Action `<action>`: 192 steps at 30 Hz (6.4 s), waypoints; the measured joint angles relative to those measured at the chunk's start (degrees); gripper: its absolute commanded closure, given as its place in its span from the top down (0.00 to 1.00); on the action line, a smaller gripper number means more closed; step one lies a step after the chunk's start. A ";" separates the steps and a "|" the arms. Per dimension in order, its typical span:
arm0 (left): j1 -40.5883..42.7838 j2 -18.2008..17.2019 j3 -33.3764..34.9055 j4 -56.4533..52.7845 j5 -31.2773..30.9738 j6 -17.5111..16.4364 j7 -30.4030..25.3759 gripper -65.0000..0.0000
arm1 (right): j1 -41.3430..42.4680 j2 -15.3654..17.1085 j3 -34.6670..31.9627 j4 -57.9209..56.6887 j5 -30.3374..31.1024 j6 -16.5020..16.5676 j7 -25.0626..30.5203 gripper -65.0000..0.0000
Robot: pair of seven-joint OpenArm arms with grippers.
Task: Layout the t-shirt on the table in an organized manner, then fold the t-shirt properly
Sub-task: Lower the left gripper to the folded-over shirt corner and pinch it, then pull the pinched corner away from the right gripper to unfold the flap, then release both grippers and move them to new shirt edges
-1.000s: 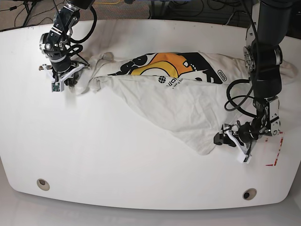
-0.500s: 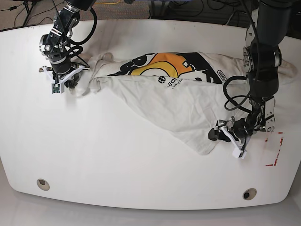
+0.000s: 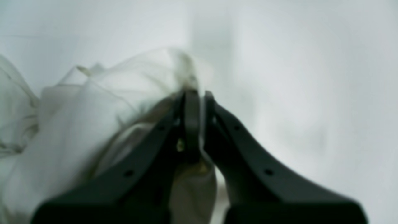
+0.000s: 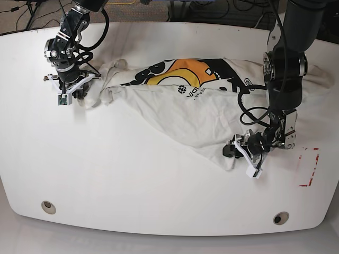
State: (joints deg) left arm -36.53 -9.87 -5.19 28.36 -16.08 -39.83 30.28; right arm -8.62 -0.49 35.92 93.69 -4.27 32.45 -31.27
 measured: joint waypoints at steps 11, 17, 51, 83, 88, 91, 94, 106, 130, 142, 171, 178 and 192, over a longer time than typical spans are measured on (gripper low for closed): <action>0.37 -0.35 -0.57 0.42 -0.20 2.93 -0.55 0.01 | 0.00 0.00 0.00 0.00 0.00 0.00 0.00 0.00; 1.31 -2.47 -4.52 5.92 0.20 2.93 2.86 0.01 | 0.00 0.02 -0.02 0.00 0.00 0.00 0.00 0.00; 12.35 -9.90 -29.22 30.08 -0.02 -0.28 20.90 0.01 | 0.98 0.02 -14.32 12.44 -0.24 0.63 -0.44 0.00; -18.69 -11.63 -30.27 42.99 -4.92 -0.66 36.04 0.01 | 35.26 15.78 -23.47 13.42 1.38 1.57 -2.93 0.00; -24.46 -11.78 -30.34 44.83 -4.74 -0.50 39.34 0.01 | 43.65 17.88 -25.75 13.53 1.68 1.99 -4.94 0.00; -28.15 -11.93 -30.29 45.05 -5.03 -0.57 39.28 0.01 | 49.16 18.99 -26.91 13.53 1.66 1.86 -6.60 0.00; -31.82 -11.98 -30.27 44.96 -5.03 -0.57 39.30 0.01 | 54.75 20.00 -28.26 13.53 1.70 1.66 -8.52 0.00; -33.99 -14.45 -25.22 45.38 -5.64 -0.55 38.71 0.01 | 59.17 22.23 -31.21 16.46 1.66 0.96 -10.99 0.00; 13.64 -14.34 -37.35 60.50 -13.31 -0.55 44.96 0.01 | 8.22 10.86 -13.64 20.92 2.86 2.19 -2.27 0.00; 36.48 -13.99 -42.29 62.73 -13.86 -0.13 43.87 0.01 | -8.46 0.50 -12.39 20.57 0.02 0.63 1.86 0.00; 41.86 -10.99 -32.20 62.69 -14.86 -0.15 39.52 0.29 | -15.52 -5.11 -12.72 20.57 0.02 -0.50 2.16 0.69; 38.07 -5.66 -32.39 62.66 -13.09 -0.07 40.33 0.41 | -14.71 -5.07 -12.24 20.59 -0.02 -0.68 2.14 0.70; 32.02 2.78 -21.81 64.50 -13.35 -0.09 40.52 0.42 | -12.87 -4.98 -12.28 20.59 -0.09 -0.37 2.16 0.70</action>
State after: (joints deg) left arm -4.51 -7.09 -27.00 92.86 -29.43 -39.92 70.81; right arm -21.50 -5.48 23.64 114.28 -4.36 32.08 -29.10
